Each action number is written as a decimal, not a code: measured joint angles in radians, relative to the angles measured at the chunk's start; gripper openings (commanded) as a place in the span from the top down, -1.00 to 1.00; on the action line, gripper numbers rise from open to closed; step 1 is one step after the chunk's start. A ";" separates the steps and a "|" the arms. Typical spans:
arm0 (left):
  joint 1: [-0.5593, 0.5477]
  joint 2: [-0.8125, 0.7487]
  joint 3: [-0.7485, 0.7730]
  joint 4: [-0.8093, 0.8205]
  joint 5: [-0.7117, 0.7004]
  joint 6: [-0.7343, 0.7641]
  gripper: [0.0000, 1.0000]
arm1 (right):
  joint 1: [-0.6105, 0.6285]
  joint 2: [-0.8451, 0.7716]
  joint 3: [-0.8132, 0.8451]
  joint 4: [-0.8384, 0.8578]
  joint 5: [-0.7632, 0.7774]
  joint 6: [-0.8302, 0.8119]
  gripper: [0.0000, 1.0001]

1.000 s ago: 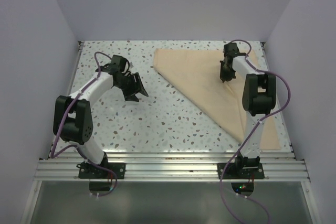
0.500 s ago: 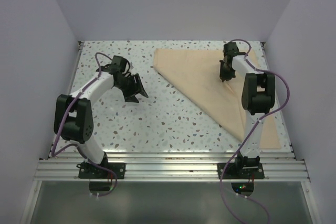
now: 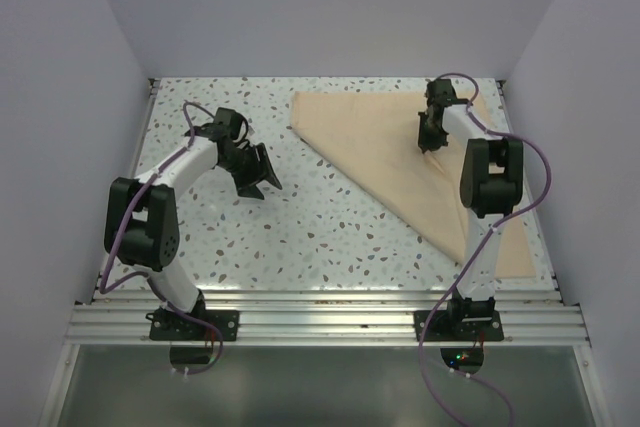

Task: Prepare the surgical pack

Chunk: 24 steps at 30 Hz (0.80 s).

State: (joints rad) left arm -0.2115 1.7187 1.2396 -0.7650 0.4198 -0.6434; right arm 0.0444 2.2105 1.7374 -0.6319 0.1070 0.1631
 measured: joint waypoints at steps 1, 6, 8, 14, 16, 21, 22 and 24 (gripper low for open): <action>0.000 0.000 0.000 0.000 0.000 0.000 -0.21 | 0.000 0.002 0.002 -0.001 0.000 0.000 1.00; 0.000 0.000 -0.004 0.003 0.000 -0.002 -0.21 | -0.001 0.004 0.007 0.002 -0.002 0.000 0.67; 0.000 0.000 -0.014 0.010 0.001 -0.003 -0.21 | -0.001 0.004 0.007 0.005 0.000 -0.001 0.43; 0.000 0.000 -0.030 0.018 0.002 -0.009 -0.21 | -0.001 0.005 0.024 -0.002 0.024 -0.006 0.09; 0.000 0.000 -0.030 0.021 0.002 -0.009 -0.21 | -0.001 0.008 0.053 -0.013 0.032 -0.006 0.04; 0.000 0.000 -0.038 0.049 0.006 -0.009 -0.22 | -0.002 0.008 0.131 -0.032 0.036 -0.010 -0.04; 0.000 0.000 -0.042 0.053 0.008 -0.009 -0.22 | -0.002 0.008 0.137 -0.034 0.036 -0.010 -0.05; 0.000 0.000 -0.045 0.055 0.012 -0.009 -0.22 | -0.002 0.010 0.151 -0.042 0.040 -0.010 -0.14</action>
State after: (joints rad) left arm -0.2115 1.7184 1.1942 -0.7105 0.4320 -0.6525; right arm 0.0425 2.2208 1.8885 -0.6739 0.1474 0.1528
